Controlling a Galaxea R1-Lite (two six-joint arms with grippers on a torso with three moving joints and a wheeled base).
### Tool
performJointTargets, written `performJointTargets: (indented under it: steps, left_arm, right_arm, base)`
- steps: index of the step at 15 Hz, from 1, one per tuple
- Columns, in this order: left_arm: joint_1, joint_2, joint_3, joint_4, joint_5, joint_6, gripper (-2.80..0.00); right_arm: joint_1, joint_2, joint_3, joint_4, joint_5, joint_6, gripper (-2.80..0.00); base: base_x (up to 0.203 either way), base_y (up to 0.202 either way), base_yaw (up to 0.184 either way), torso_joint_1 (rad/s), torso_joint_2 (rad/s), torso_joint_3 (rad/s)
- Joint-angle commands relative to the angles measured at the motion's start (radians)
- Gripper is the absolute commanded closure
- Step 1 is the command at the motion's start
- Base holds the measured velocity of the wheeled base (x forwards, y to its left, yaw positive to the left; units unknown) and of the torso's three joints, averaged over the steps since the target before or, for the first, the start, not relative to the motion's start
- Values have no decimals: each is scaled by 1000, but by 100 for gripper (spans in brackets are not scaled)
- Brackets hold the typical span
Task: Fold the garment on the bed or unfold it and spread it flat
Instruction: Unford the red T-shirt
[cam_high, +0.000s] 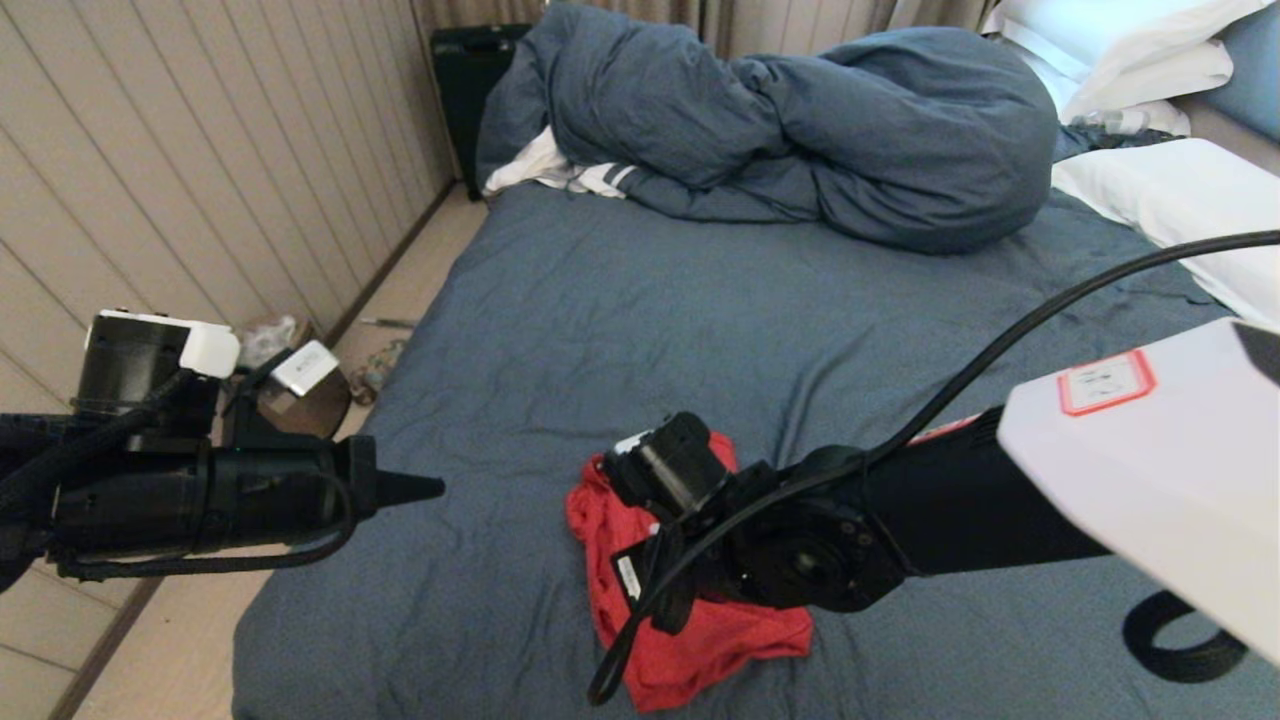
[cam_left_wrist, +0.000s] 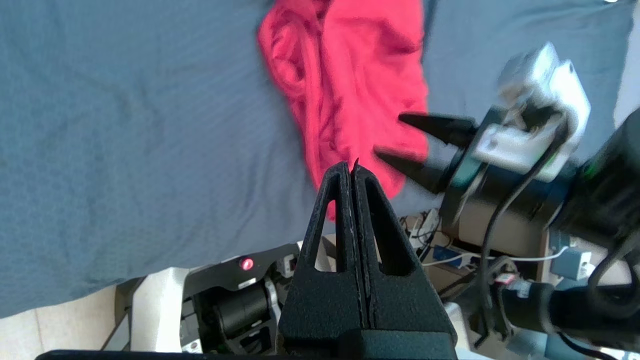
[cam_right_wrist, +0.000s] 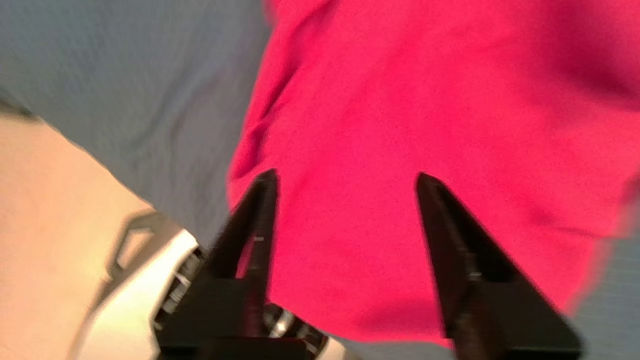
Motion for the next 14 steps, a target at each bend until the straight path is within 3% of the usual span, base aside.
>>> performJointTargets:
  steps: [1, 4, 5, 14]
  left_arm:
    - [-3, 23, 69, -70, -1, -5, 0]
    - [0, 28, 98, -131, 2, -7, 0]
    - [0, 35, 98, -132, 1, -7, 0]
    - [15, 39, 97, -133, 1, -7, 0]
  right_arm:
    - [20, 68, -13, -14, -16, 1, -280]
    - [36, 131, -16, -89, -32, 1, -280]
    - [35, 142, -15, -93, -39, 0, 0]
    - [16, 58, -14, -95, -167, -12, 0]
  base:
    - [0, 0, 0, 0, 0, 0]
    - [0, 0, 0, 0, 0, 0]
    - [0, 0, 0, 0, 0, 0]
    - [0, 0, 0, 0, 0, 0]
